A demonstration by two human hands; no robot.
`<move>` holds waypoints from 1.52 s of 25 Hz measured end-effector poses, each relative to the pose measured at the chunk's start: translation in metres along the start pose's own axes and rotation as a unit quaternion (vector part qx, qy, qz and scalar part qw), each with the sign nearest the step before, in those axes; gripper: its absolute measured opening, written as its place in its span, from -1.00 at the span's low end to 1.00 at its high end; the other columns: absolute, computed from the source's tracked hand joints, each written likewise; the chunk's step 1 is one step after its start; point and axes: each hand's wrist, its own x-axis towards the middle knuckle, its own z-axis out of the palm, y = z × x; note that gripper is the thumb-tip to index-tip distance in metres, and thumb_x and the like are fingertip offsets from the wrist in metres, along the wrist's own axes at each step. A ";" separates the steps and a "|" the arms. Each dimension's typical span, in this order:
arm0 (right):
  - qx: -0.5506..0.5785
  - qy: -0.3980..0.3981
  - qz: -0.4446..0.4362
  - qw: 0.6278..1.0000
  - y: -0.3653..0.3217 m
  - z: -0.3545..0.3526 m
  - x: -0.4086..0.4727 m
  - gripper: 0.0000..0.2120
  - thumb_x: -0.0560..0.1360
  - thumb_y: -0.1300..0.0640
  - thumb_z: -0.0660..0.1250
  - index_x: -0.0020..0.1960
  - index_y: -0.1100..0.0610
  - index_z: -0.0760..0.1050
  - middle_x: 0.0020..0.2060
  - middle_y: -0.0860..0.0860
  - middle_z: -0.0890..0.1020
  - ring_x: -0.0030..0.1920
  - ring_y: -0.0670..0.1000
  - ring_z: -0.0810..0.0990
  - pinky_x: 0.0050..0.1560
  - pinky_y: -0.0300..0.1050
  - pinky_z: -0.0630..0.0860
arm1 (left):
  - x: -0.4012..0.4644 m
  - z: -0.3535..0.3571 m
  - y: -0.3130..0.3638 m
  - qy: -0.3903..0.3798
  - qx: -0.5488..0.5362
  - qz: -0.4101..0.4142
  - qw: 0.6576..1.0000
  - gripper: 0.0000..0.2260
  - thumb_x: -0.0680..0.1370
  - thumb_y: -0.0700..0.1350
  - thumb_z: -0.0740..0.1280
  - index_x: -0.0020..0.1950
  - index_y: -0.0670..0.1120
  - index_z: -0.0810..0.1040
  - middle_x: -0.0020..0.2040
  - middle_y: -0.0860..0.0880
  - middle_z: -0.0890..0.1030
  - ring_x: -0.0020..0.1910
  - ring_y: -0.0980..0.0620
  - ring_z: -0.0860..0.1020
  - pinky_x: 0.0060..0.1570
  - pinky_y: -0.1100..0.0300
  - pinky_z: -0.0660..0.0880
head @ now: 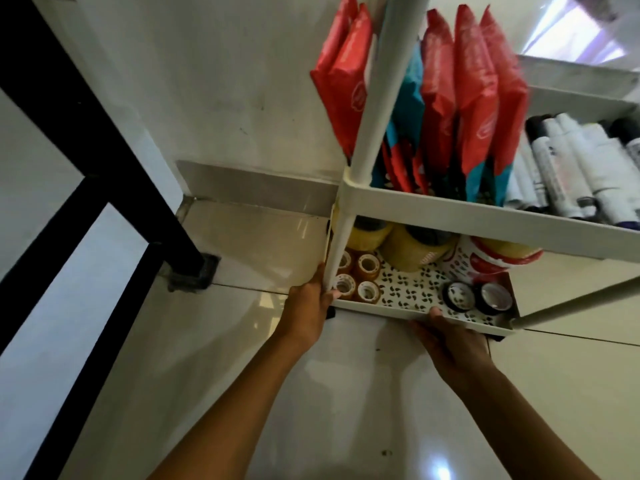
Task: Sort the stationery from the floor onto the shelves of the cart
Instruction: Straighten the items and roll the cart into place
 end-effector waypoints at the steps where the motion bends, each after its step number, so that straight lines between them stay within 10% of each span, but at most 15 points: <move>1: -0.002 -0.004 0.001 1.000 0.001 -0.002 0.002 -0.87 0.57 0.33 0.22 -0.03 0.13 0.47 -0.06 0.12 0.59 -0.03 0.10 0.58 -0.12 0.00 0.60 | -0.001 0.000 0.002 -0.002 0.002 -0.005 1.000 -0.59 0.61 -0.05 0.24 0.42 -0.17 0.38 0.15 -0.18 0.60 0.12 -0.10 0.57 0.16 0.10 0.50; 13: -0.184 0.022 0.033 0.982 -0.019 -0.121 -0.010 -0.72 0.56 0.15 0.31 0.25 0.19 0.46 0.05 0.17 0.62 0.05 0.15 0.61 0.03 0.05 0.56 | -0.072 0.012 0.031 0.077 0.047 -0.052 0.995 -0.59 0.58 -0.11 0.30 0.42 -0.09 0.38 0.21 -0.14 0.59 0.18 -0.13 0.55 0.18 0.02 0.50; 17: -0.159 0.034 0.017 0.986 -0.035 -0.153 -0.017 -0.78 0.59 0.16 0.26 0.21 0.18 0.48 0.05 0.15 0.63 0.04 0.13 0.61 0.06 0.04 0.54 | -0.100 0.028 0.093 0.075 0.053 0.109 0.990 -0.77 0.58 -0.16 0.29 0.22 -0.06 0.57 0.03 -0.06 0.64 -0.01 0.00 0.59 -0.08 0.28 0.47; 22: -0.101 0.050 -0.018 0.993 -0.046 -0.171 -0.021 -0.80 0.59 0.21 0.22 0.20 0.17 0.47 0.06 0.16 0.62 0.02 0.13 0.61 0.01 0.02 0.55 | -0.115 0.050 0.191 0.167 0.144 0.410 0.885 -0.78 0.53 -0.20 0.32 0.18 -0.14 0.57 0.08 -0.09 0.56 0.11 -0.02 0.48 0.12 0.27 0.36; 27: -0.144 0.048 -0.078 0.985 -0.061 -0.149 0.004 -0.64 0.50 0.30 0.29 0.27 0.10 0.44 0.16 0.15 0.57 0.11 0.10 0.57 0.02 -0.01 0.57 | -0.094 0.046 0.239 0.247 0.271 0.503 0.783 -0.63 0.54 -0.09 0.27 0.33 -0.14 0.46 0.23 -0.22 0.46 0.21 -0.15 0.35 0.18 -0.02 0.34; 38: -0.357 0.044 -0.204 0.911 -0.047 -0.122 0.040 -0.60 0.54 0.30 0.22 0.35 0.07 0.42 0.19 0.12 0.58 0.19 0.14 0.54 0.18 -0.06 0.49 | -0.066 0.039 0.228 0.225 0.296 0.552 0.746 -0.66 0.60 -0.17 0.30 0.35 -0.26 0.46 0.05 -0.33 0.49 0.03 -0.29 0.39 0.01 0.05 0.28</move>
